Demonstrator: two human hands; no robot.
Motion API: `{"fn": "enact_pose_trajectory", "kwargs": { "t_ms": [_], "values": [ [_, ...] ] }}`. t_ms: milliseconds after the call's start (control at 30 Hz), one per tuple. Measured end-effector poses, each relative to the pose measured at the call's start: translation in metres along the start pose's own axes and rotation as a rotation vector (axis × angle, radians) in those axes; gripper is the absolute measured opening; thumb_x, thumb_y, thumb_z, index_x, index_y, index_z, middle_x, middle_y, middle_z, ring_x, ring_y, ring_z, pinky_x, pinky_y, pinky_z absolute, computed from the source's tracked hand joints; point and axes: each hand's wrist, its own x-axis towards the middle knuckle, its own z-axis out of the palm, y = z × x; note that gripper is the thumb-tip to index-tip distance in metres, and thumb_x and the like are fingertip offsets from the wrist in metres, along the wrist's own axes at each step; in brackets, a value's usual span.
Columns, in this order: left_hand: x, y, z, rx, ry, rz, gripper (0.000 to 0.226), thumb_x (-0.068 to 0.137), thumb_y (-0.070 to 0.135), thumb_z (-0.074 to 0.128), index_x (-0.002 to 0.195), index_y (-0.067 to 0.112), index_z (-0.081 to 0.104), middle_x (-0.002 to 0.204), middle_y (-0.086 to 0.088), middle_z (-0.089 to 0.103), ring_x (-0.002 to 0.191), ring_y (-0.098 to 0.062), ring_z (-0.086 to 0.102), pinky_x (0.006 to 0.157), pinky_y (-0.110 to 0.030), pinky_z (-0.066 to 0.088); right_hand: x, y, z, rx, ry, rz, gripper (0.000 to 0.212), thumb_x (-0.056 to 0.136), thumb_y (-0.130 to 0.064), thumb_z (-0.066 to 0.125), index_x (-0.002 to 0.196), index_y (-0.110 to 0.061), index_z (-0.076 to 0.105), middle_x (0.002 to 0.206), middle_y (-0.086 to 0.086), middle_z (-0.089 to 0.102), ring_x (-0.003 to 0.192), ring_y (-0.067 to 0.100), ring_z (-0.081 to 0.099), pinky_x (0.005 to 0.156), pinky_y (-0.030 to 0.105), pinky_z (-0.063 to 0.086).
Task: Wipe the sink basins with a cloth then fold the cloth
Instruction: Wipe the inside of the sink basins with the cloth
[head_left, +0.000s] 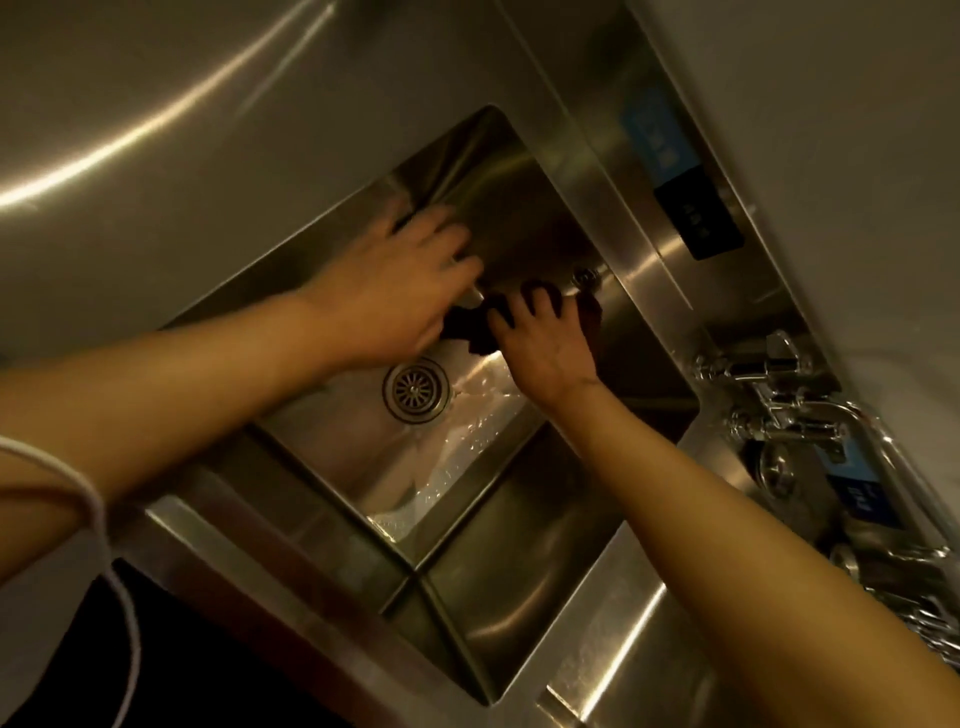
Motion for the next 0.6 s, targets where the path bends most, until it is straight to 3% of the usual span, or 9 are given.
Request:
{"fn": "enact_pose_trajectory", "kwargs": {
  "t_ms": [133, 233, 300, 367, 467, 600],
  "values": [
    [0.009, -0.039, -0.006, 0.103, 0.010, -0.029, 0.078, 0.084, 0.032, 0.065, 0.155, 0.010, 0.041, 0.162, -0.026, 0.031, 0.153, -0.046, 0.022, 0.118, -0.071, 0.016, 0.050, 0.002, -0.018, -0.184, 0.155, -0.163, 0.060, 0.091, -0.027, 0.024, 0.146, -0.016, 0.045, 0.151, 0.018, 0.040, 0.134, 0.042, 0.041, 0.105, 0.059, 0.036],
    [0.003, -0.066, 0.002, 0.119, -0.015, -0.101, 0.087, 0.088, 0.036, 0.062, 0.163, 0.011, 0.024, 0.167, -0.024, 0.020, 0.154, -0.045, 0.018, 0.119, -0.069, 0.017, 0.087, 0.011, -0.021, -0.298, 0.238, -0.270, 0.051, 0.098, -0.030, 0.043, 0.147, -0.019, 0.049, 0.157, 0.016, 0.038, 0.141, 0.043, 0.038, 0.109, 0.062, 0.035],
    [-0.005, -0.080, 0.009, 0.090, -0.019, -0.192, 0.093, 0.088, 0.036, 0.064, 0.165, 0.012, 0.016, 0.170, -0.022, 0.015, 0.156, -0.043, 0.015, 0.122, -0.066, 0.016, 0.106, 0.022, -0.022, -0.330, 0.203, -0.286, 0.060, 0.090, -0.030, 0.066, 0.148, -0.023, 0.050, 0.160, 0.015, 0.035, 0.145, 0.044, 0.034, 0.113, 0.064, 0.031],
    [-0.011, -0.085, 0.016, 0.059, 0.003, -0.229, 0.094, 0.087, 0.033, 0.068, 0.164, 0.011, 0.018, 0.170, -0.021, 0.017, 0.156, -0.043, 0.016, 0.123, -0.064, 0.015, 0.121, 0.035, -0.020, -0.339, 0.156, -0.269, 0.070, 0.085, -0.030, 0.075, 0.150, -0.026, 0.048, 0.163, 0.014, 0.031, 0.149, 0.044, 0.027, 0.117, 0.065, 0.024],
    [-0.011, -0.087, 0.021, 0.047, 0.042, -0.212, 0.092, 0.083, 0.030, 0.068, 0.163, 0.013, 0.024, 0.169, -0.019, 0.023, 0.155, -0.042, 0.021, 0.122, -0.064, 0.017, 0.133, 0.053, -0.004, -0.343, 0.101, -0.277, 0.075, 0.085, -0.023, 0.074, 0.153, -0.023, 0.042, 0.166, 0.014, 0.025, 0.154, 0.042, 0.016, 0.122, 0.059, 0.012],
    [-0.008, -0.089, 0.023, 0.032, 0.085, -0.202, 0.085, 0.082, 0.039, 0.050, 0.161, 0.016, 0.028, 0.167, -0.016, 0.027, 0.153, -0.041, 0.024, 0.119, -0.063, 0.022, 0.121, 0.061, 0.029, -0.479, 0.053, -0.311, 0.069, 0.096, -0.033, 0.060, 0.158, -0.019, 0.031, 0.167, 0.015, 0.022, 0.155, 0.038, 0.016, 0.124, 0.054, 0.014]
  ]
}}
